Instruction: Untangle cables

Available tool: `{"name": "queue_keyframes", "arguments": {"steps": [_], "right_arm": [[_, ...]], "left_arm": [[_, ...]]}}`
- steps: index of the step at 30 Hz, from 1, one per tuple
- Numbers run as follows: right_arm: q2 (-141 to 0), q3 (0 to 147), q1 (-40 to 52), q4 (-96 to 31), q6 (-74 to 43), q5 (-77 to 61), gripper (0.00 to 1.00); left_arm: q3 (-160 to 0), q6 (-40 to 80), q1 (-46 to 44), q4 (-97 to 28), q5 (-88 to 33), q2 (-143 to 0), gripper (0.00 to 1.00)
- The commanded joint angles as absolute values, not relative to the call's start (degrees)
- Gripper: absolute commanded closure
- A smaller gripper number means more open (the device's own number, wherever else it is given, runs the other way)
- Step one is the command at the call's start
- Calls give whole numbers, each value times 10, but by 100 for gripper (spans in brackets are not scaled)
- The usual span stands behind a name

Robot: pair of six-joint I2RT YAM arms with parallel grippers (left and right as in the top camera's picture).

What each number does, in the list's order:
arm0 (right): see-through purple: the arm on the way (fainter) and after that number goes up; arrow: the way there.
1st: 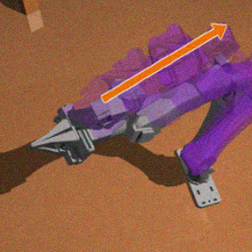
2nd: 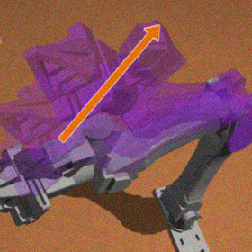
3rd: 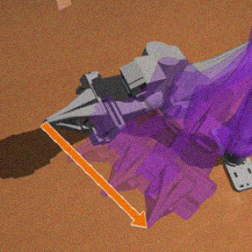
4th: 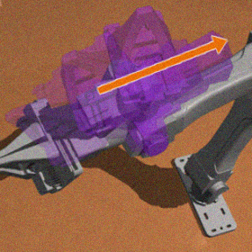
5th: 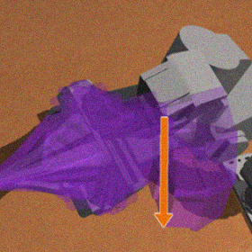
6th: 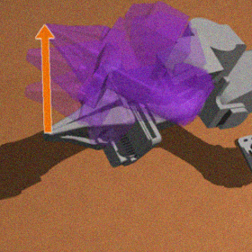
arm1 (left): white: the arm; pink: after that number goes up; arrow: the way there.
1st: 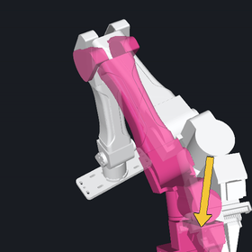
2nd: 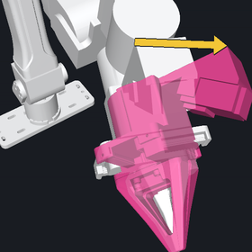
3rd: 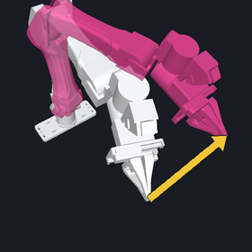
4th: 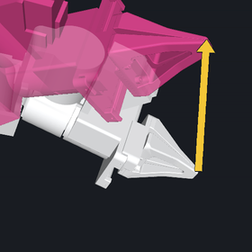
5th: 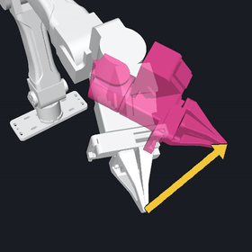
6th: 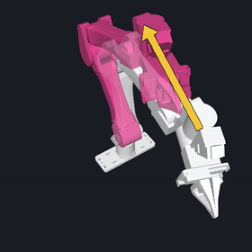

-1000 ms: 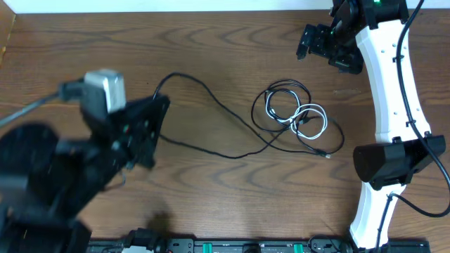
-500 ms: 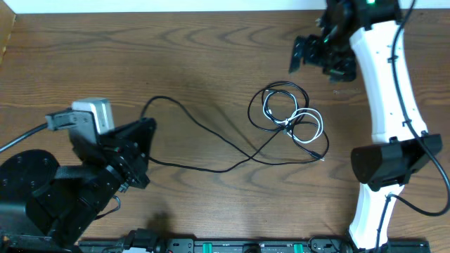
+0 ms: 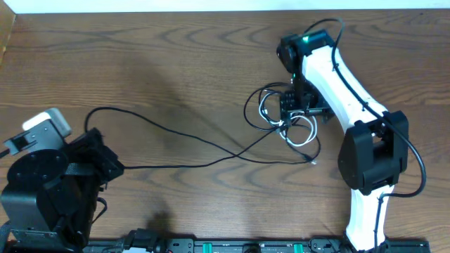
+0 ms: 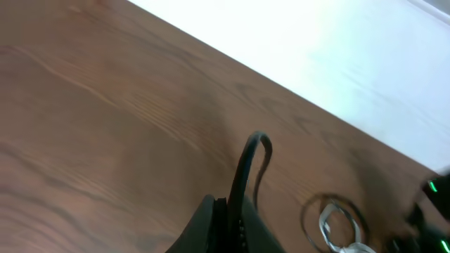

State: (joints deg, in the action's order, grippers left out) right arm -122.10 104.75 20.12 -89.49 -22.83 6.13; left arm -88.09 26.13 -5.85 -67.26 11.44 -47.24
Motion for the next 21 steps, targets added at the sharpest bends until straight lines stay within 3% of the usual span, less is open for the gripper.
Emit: {"name": "queue_keyframes", "arguments": {"steps": [1, 4, 11, 13, 14, 15, 16, 21], "right_arm": [[-1220, 995, 185, -865, -230, 86, 21], [-1220, 943, 179, -818, -204, 58, 36], [-1220, 883, 180, -755, -182, 24, 39], [-1220, 876, 177, -748, -192, 34, 55], [-1220, 875, 175, -748, -204, 45, 67], [-1220, 874, 171, -748, -223, 62, 91], [-1220, 871, 165, -749, -259, 95, 98], [-1220, 869, 130, -745, -313, 128, 99]], "left_arm": [[-885, 271, -58, -673, 207, -473, 92], [-885, 271, -58, -673, 204, -474, 93], [-885, 271, -58, -673, 202, -476, 93], [-885, 270, -58, -672, 203, -476, 93], [-885, 268, -58, -672, 204, -476, 93], [-885, 269, -58, -672, 208, -476, 92], [-885, 269, -58, -670, 213, -476, 92], [-893, 269, -58, -657, 220, -475, 92]]}}
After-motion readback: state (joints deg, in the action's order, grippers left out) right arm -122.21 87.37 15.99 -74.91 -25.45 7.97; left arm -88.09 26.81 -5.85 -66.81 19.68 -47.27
